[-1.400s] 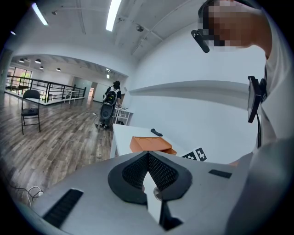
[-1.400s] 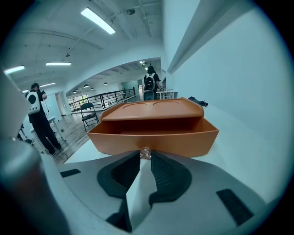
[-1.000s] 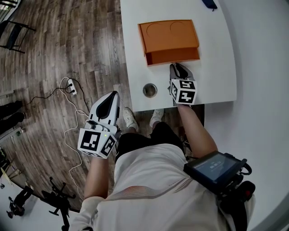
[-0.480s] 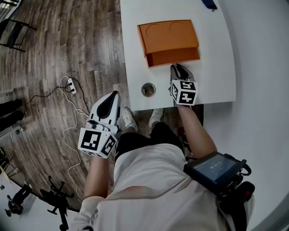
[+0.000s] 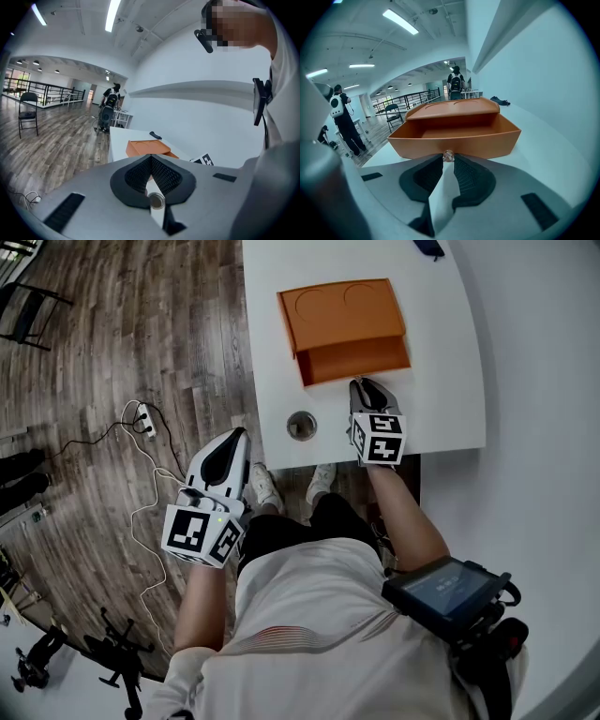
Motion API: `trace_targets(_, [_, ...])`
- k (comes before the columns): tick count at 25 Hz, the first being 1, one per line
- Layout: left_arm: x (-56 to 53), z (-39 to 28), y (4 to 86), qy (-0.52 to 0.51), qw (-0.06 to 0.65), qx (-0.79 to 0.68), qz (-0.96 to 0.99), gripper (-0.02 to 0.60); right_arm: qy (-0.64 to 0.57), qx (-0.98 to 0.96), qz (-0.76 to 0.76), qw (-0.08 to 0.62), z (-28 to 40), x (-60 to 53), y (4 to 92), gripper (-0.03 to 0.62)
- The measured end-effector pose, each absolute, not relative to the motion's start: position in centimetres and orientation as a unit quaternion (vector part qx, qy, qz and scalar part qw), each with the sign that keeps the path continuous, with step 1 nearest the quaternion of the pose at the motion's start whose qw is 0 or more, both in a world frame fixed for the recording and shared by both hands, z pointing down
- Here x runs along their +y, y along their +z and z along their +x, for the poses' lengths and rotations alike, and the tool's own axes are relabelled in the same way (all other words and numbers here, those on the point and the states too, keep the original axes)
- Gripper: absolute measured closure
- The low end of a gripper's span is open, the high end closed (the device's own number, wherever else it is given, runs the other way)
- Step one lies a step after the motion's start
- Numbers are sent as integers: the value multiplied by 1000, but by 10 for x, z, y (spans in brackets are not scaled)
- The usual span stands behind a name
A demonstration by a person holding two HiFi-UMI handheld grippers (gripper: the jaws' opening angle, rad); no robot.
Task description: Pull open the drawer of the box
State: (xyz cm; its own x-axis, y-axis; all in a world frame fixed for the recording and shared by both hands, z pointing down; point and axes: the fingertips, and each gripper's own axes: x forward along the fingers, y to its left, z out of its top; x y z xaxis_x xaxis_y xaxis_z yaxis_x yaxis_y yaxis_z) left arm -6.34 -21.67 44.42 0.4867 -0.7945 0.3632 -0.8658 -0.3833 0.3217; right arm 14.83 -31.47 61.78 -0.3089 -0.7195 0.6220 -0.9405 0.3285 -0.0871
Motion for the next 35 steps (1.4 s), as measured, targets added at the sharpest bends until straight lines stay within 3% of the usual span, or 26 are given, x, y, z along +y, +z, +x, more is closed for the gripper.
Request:
trace_targets(27, [-194, -23, 437, 71, 220, -481, 846, 572, 244, -782, 521, 239, 178, -260, 628, 514])
trace_targets(31, [-192, -22, 435, 73, 218, -485, 844, 572, 246, -784, 521, 231, 179, -261, 628, 442])
trace_targets(35, [-193, -22, 434, 73, 210, -488, 844, 572, 240, -783, 535, 209, 186, -261, 615, 441])
